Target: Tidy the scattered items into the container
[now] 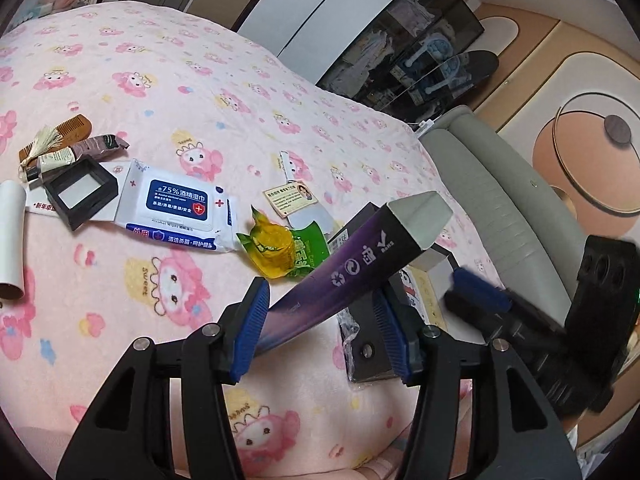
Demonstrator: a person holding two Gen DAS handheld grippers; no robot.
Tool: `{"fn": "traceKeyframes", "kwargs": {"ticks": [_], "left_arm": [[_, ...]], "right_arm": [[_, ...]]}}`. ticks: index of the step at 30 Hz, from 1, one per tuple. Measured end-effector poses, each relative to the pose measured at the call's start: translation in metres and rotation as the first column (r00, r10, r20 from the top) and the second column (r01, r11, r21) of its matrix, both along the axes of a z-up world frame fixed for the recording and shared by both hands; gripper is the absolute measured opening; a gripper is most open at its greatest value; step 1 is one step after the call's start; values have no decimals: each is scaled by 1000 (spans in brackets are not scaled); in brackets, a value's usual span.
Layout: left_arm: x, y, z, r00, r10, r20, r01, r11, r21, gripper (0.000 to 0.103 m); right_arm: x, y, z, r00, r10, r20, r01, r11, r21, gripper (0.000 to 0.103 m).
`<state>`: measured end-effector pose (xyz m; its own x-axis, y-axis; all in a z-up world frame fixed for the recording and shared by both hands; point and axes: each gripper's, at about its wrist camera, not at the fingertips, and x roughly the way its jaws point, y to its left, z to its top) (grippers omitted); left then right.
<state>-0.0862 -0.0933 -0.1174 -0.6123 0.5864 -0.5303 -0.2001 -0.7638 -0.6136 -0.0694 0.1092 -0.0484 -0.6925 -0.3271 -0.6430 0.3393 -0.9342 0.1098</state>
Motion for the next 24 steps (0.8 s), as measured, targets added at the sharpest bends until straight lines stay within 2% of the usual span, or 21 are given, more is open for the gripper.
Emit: {"fn": "traceKeyframes", "kwargs": {"ticks": [3,5,8,11,15,18,21,24], "left_arm": [[-1,3,-1,1000,-6,4,6,1000,-7,55],[-1,4,-2,1000,-6,7,7,1000,-14,55],[-2,3,-3,1000,-2,9,2,1000,-8,55],[-3,-2,-3,1000,12,7,-12,1000,11,54],[5,-8,8,996,38,-78,-34,998,48,54],[8,-9,12,992,57,-113,-50,997,64,54],[1,-17,4,995,74,-72,-65,990,124,54],[-9,-26,-8,993,121,9,-121,984,133,59]], "right_arm": [[-18,20,16,999,-36,29,40,987,-154,56],[-34,23,23,998,-47,38,54,977,-208,57],[-57,15,25,997,-72,35,77,980,-182,57],[-70,7,10,995,-59,84,73,983,-170,57],[-69,7,-14,991,-58,117,77,984,-164,57],[-67,12,-20,991,-57,124,79,979,-185,57],[-65,15,-20,991,-57,121,80,978,-192,57],[-64,18,-20,991,-40,130,66,976,-206,57]]}}
